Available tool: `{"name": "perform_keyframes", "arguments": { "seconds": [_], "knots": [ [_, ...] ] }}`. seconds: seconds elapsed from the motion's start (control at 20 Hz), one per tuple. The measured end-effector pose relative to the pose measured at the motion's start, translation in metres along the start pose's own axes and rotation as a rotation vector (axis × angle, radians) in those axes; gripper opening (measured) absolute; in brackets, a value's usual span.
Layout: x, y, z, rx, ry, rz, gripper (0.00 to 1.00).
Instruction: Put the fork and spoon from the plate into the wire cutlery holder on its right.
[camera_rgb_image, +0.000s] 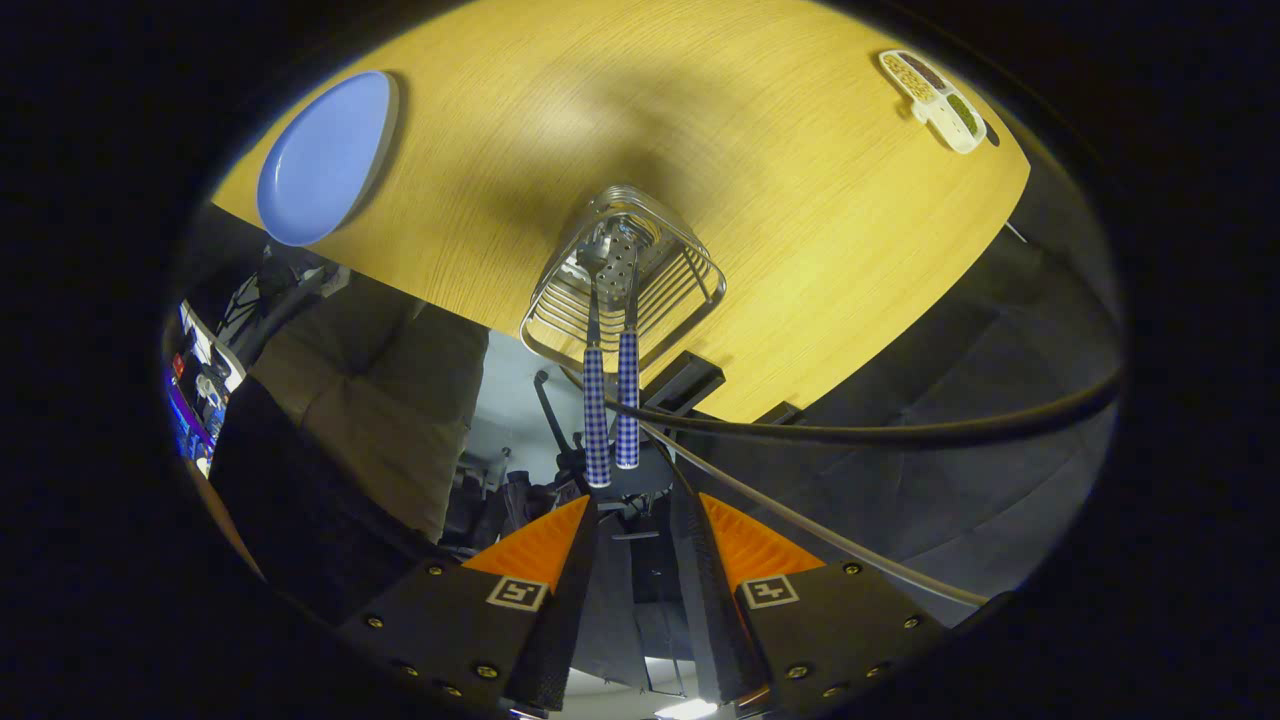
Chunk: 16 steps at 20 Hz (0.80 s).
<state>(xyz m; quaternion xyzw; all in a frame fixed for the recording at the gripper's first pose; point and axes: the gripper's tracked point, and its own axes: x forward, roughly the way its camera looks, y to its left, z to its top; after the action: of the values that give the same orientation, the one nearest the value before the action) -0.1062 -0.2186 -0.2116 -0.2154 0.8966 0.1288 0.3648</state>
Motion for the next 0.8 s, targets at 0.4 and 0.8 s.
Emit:
{"name": "perform_keyframes", "arguments": {
  "seconds": [0.4,0.8],
  "knots": [
    [0.008,0.009,-0.068,0.106,-0.098,0.096,0.56],
    [-0.001,0.034,-0.095,0.348,-0.65,0.08,0.7]
  ]
}}
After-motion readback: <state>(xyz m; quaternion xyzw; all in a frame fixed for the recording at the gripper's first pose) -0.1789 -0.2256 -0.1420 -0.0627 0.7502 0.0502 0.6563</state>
